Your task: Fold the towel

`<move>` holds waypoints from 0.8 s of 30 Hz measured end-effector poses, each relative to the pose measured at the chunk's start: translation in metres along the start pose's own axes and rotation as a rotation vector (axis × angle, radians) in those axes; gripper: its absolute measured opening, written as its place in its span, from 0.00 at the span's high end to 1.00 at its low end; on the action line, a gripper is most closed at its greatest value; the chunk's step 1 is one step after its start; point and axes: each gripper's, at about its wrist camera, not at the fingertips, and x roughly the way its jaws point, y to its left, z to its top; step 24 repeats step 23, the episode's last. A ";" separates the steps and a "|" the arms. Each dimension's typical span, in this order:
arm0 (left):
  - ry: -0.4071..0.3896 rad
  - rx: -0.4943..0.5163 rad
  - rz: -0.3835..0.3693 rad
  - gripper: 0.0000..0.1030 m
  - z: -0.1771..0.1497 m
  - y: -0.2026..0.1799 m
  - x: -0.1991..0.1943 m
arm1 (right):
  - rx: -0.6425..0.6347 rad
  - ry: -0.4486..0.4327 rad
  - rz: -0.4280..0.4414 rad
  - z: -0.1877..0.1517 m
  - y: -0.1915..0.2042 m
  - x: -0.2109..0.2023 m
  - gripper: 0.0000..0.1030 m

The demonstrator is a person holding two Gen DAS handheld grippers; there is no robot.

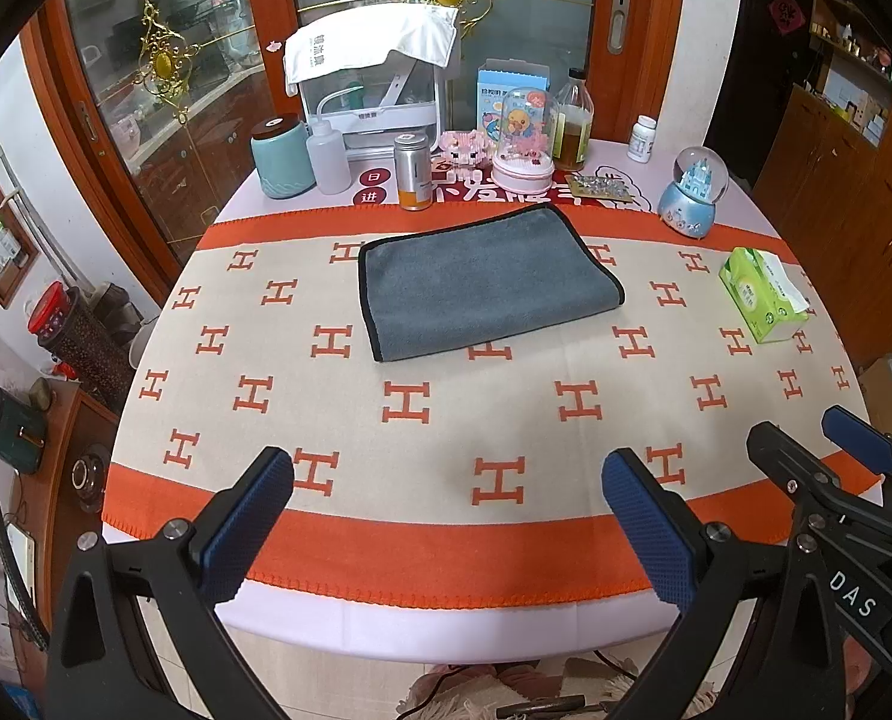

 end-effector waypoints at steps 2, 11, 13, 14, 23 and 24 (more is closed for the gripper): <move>0.001 0.000 0.000 0.01 0.001 -0.001 0.000 | 0.000 0.001 0.000 0.000 0.000 0.000 0.30; 0.007 0.002 0.002 0.01 -0.006 0.003 0.002 | 0.001 0.001 0.001 0.000 0.000 0.000 0.30; 0.007 0.003 0.002 0.01 -0.006 0.003 0.003 | 0.001 0.001 0.001 -0.002 0.001 0.000 0.30; 0.007 0.003 0.002 0.01 -0.006 0.003 0.003 | 0.002 0.001 0.001 -0.001 0.000 0.000 0.30; 0.014 0.005 0.008 0.01 -0.010 0.002 0.003 | 0.002 0.002 0.003 -0.001 0.001 0.000 0.30; 0.014 0.005 0.008 0.01 -0.010 0.002 0.003 | 0.002 0.002 0.003 -0.001 0.001 0.000 0.30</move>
